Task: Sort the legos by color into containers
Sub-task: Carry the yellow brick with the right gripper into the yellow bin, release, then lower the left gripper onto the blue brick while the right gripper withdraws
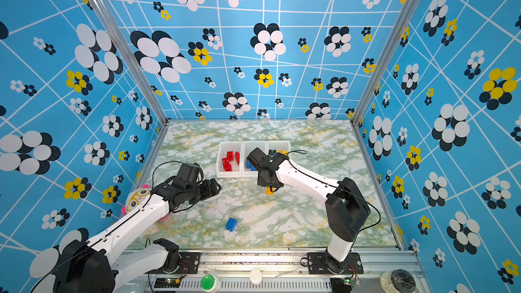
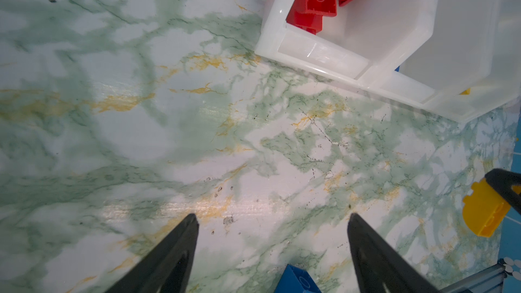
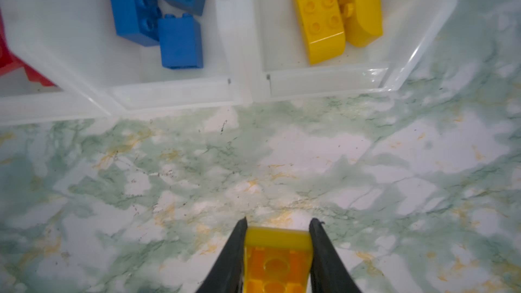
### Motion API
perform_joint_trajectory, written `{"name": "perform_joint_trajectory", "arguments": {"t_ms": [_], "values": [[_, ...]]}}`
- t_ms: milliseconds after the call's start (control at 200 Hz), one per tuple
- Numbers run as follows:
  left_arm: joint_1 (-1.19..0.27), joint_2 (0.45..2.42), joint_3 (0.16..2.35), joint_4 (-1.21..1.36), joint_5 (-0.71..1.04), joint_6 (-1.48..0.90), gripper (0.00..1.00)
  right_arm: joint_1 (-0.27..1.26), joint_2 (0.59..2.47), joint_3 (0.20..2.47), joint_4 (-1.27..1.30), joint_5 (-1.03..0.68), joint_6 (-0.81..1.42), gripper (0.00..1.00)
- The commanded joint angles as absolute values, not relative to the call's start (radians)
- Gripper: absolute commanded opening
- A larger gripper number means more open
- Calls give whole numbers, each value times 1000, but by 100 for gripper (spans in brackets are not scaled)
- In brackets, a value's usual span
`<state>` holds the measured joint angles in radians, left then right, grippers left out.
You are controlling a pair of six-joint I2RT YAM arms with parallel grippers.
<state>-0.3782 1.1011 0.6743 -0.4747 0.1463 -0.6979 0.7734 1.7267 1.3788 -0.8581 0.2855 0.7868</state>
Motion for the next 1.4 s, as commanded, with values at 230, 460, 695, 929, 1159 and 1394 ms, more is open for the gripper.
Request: {"name": "perform_joint_trajectory", "arguments": {"t_ms": [230, 460, 695, 929, 1159, 1394], "values": [[-426, 1099, 645, -480, 146, -727, 86, 613, 1812, 1526, -790, 388, 532, 36], [-450, 1095, 647, -489, 141, -732, 86, 569, 1951, 1656, -749, 378, 461, 36], [-467, 1085, 644, -499, 135, -739, 86, 549, 2027, 1709, -728, 351, 458, 40], [-482, 1087, 649, -499, 133, -742, 86, 546, 2056, 1729, -724, 322, 464, 52], [-520, 1087, 673, -545, 127, -711, 87, 545, 2019, 1720, -736, 300, 468, 56], [-575, 1074, 703, -630, 118, -685, 87, 546, 1923, 1654, -738, 258, 485, 65]]}}
